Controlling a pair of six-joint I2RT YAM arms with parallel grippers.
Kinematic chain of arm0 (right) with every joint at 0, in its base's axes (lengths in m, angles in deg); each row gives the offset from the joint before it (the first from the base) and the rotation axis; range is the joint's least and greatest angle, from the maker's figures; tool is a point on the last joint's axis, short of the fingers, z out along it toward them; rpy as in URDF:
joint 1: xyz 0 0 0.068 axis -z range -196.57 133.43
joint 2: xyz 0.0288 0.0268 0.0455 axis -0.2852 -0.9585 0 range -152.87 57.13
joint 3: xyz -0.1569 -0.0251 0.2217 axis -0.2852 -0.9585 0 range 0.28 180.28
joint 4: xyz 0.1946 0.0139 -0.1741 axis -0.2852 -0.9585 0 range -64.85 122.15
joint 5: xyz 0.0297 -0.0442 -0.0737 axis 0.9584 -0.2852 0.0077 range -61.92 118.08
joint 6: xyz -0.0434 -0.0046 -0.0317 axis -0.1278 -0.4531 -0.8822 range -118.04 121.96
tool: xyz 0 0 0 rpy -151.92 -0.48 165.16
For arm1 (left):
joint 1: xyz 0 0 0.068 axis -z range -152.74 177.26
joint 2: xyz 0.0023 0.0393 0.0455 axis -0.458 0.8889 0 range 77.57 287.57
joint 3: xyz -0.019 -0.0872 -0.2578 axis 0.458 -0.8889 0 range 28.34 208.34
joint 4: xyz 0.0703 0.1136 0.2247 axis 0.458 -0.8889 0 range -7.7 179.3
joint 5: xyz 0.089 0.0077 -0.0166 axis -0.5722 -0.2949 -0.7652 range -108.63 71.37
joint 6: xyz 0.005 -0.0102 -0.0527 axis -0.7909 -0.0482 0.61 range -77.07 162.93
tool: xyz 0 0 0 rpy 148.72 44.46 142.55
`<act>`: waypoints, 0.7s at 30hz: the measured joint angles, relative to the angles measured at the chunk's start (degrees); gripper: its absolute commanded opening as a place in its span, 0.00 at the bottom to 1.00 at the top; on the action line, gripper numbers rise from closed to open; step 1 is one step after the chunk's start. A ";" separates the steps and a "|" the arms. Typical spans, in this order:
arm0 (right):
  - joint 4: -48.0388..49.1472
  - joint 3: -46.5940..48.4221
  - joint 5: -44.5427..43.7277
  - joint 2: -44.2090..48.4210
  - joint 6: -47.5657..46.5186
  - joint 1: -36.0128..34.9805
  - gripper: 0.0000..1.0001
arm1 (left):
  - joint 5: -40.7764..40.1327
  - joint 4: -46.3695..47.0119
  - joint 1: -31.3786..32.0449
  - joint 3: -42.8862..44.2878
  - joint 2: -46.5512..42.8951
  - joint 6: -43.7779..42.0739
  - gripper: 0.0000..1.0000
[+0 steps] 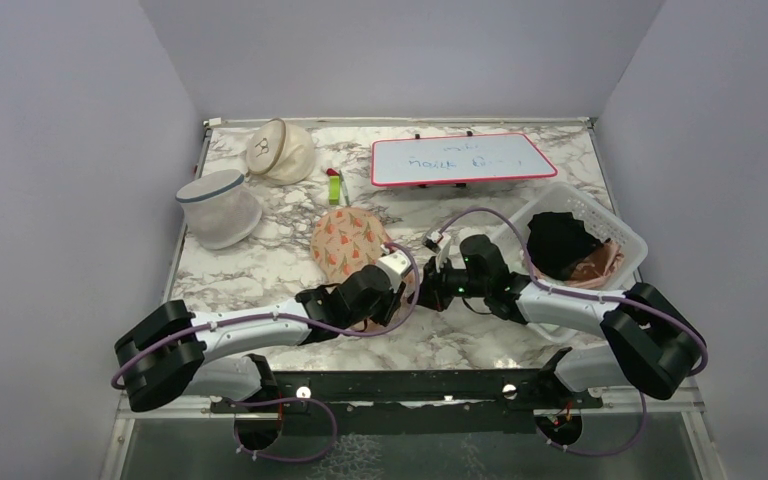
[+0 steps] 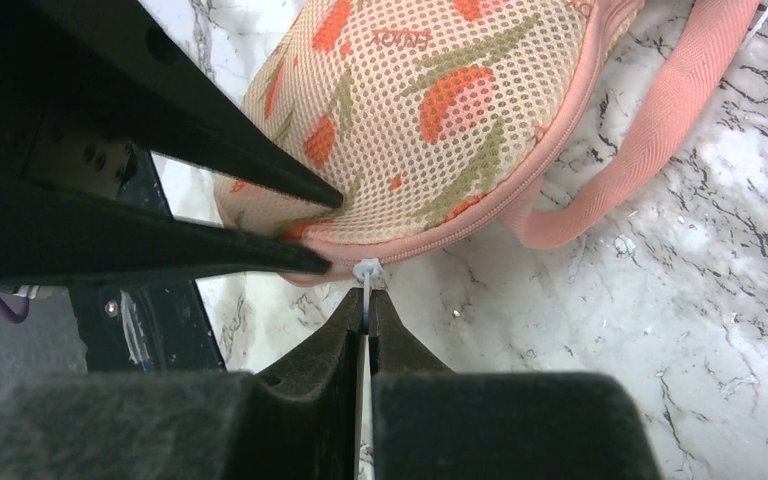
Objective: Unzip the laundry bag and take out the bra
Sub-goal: Unzip the laundry bag at the center of the board.
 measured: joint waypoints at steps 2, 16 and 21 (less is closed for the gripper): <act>-0.07 0.13 -0.02 -0.09 0.00 0.00 0.01 | -0.17 0.00 0.00 0.04 0.48 -0.37 0.10; -6.54 5.79 -12.28 -2.56 0.37 0.28 0.01 | -0.11 -1.60 0.00 0.26 -2.10 -5.20 0.00; -6.60 9.09 -14.03 -6.62 -1.01 2.47 0.01 | 0.42 -1.64 -0.11 -2.34 -6.75 -5.40 0.00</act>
